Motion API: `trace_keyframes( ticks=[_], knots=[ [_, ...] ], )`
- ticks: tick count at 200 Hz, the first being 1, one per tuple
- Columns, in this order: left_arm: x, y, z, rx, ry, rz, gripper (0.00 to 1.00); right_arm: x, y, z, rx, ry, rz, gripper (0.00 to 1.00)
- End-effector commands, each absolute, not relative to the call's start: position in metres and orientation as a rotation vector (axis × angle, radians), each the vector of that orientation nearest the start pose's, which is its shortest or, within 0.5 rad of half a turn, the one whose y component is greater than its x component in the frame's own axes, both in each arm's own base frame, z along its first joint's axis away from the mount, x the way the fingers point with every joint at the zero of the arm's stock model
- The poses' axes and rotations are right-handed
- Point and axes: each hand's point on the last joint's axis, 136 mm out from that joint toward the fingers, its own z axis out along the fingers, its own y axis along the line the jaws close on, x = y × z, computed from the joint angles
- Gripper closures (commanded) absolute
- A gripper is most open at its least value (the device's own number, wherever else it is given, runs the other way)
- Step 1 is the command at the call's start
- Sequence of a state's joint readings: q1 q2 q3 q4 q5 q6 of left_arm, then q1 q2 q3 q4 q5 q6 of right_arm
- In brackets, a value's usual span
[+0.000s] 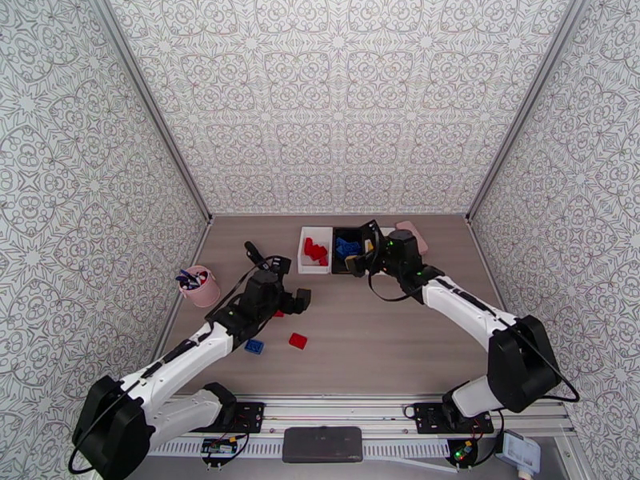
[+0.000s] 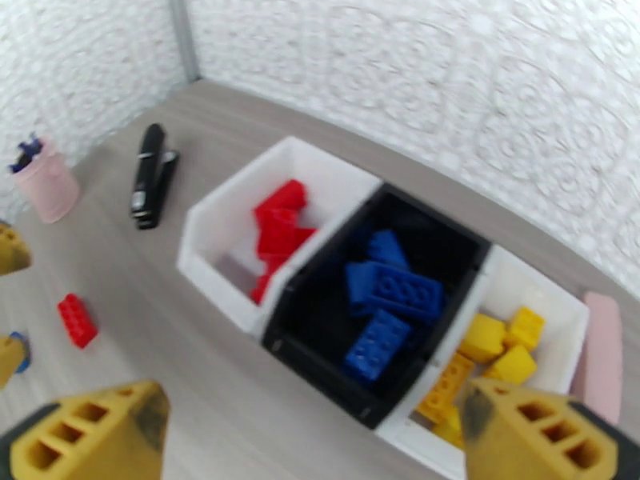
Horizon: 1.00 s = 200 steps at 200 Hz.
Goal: Sort the legos into containers by color
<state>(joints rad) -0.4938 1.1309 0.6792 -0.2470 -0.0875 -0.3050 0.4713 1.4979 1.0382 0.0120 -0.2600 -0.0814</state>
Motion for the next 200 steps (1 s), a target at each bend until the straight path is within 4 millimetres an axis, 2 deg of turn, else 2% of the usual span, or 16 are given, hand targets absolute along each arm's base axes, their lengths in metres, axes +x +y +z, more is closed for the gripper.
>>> trace_keyframes(
  ticks=[1,45,77,98,117,141,200],
  knots=[
    [0.295,-0.117,0.112,-0.008,2.467,-0.243,0.00,0.365,0.278,0.228,-0.907,1.807,0.582,0.00],
    [0.286,-0.086,0.078,-0.122,2.648,-0.104,0.00,0.324,0.321,0.216,-1.204,1.736,0.649,0.00],
    [0.291,-0.081,0.062,-0.148,2.731,-0.140,0.00,0.304,0.342,0.206,-1.351,1.715,0.666,0.01],
    [0.301,-0.078,0.052,-0.203,2.756,-0.184,0.00,0.305,0.348,0.203,-1.363,1.714,0.679,0.00],
    [0.306,-0.085,0.046,-0.161,2.796,-0.181,0.01,0.304,0.352,0.202,-1.378,1.714,0.693,0.00],
    [0.307,-0.096,0.044,-0.076,2.825,-0.144,0.00,0.304,0.352,0.198,-1.395,1.718,0.686,0.00],
    [0.308,-0.094,0.028,-0.097,2.894,-0.104,0.02,0.307,0.353,0.193,-1.388,1.731,0.683,0.00]
  ],
)
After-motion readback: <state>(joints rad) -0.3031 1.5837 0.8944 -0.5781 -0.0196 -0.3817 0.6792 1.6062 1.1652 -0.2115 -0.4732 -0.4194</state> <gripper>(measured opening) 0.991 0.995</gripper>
